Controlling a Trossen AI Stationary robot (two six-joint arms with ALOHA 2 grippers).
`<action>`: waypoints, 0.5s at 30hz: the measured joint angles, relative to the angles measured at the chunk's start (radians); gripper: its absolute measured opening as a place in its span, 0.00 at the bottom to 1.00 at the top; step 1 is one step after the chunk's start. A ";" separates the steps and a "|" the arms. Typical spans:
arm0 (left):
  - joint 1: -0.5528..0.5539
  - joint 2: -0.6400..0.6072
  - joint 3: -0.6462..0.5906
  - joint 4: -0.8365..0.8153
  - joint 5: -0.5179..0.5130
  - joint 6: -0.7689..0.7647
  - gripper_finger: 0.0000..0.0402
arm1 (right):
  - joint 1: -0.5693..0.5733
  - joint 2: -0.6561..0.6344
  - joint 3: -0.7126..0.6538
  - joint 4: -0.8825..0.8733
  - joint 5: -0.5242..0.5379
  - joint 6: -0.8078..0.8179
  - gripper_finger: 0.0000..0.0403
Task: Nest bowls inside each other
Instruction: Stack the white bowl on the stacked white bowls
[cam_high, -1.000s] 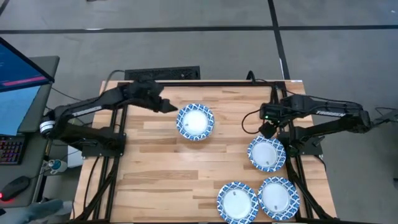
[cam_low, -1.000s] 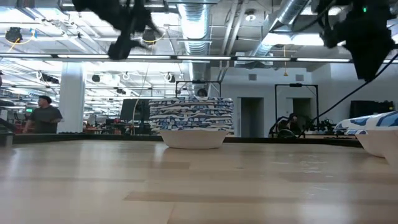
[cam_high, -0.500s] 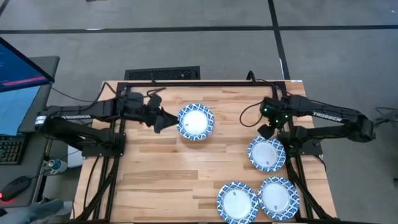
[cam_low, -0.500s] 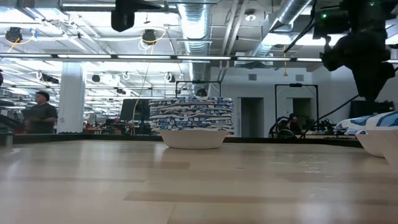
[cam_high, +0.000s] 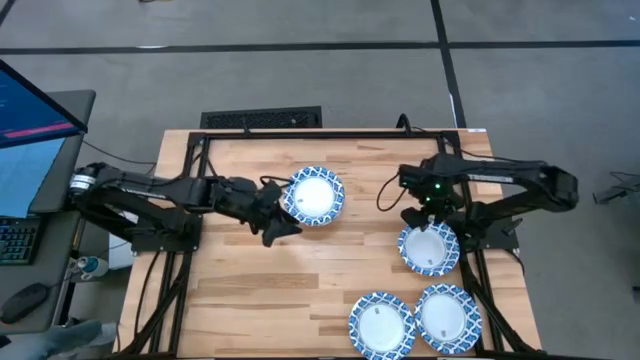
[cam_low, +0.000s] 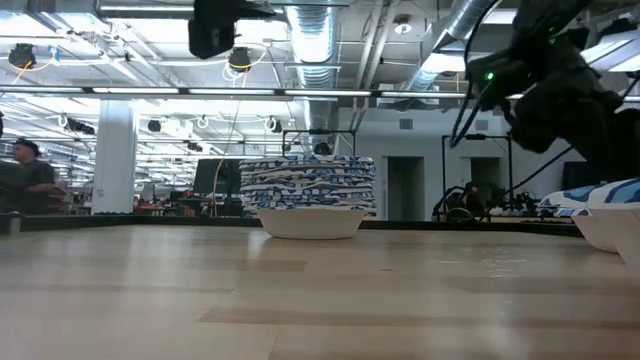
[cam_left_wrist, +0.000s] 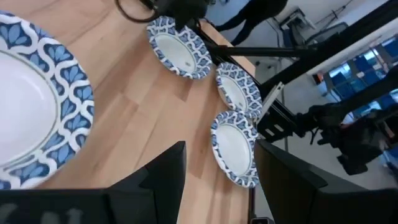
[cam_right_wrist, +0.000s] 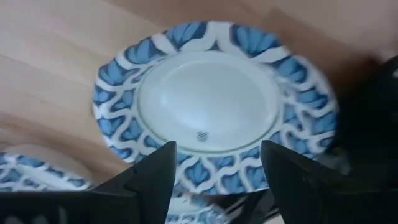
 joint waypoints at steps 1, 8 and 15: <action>0.001 0.006 0.000 0.001 0.000 0.007 0.45 | -0.005 0.020 0.000 0.003 -0.021 0.002 0.63; 0.060 0.010 0.000 0.000 0.053 0.094 0.45 | -0.010 0.089 0.089 0.073 -0.152 0.038 0.63; 0.118 0.006 0.000 -0.004 0.164 0.199 0.45 | 0.016 0.102 0.192 0.090 -0.048 0.156 0.63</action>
